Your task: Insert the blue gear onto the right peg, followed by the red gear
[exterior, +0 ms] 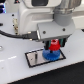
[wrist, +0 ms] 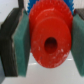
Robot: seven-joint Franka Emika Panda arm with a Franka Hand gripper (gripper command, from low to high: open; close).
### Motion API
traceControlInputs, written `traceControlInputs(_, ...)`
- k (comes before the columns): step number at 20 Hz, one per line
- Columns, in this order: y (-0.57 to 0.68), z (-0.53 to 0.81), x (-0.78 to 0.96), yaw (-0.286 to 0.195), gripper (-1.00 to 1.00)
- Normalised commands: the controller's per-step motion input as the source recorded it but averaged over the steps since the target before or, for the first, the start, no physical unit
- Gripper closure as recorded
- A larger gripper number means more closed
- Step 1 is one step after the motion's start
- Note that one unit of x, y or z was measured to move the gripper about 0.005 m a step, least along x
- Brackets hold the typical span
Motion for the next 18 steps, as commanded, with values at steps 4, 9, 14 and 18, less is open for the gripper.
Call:
traceControlInputs(4,-0.13,-0.16,0.23,0.0,1.0)
traceControlInputs(9,0.0,0.12,0.18,0.0,1.0)
traceControlInputs(14,0.0,0.01,0.09,0.0,1.0)
traceControlInputs(18,-0.2,-0.42,-0.01,0.0,-1.0)
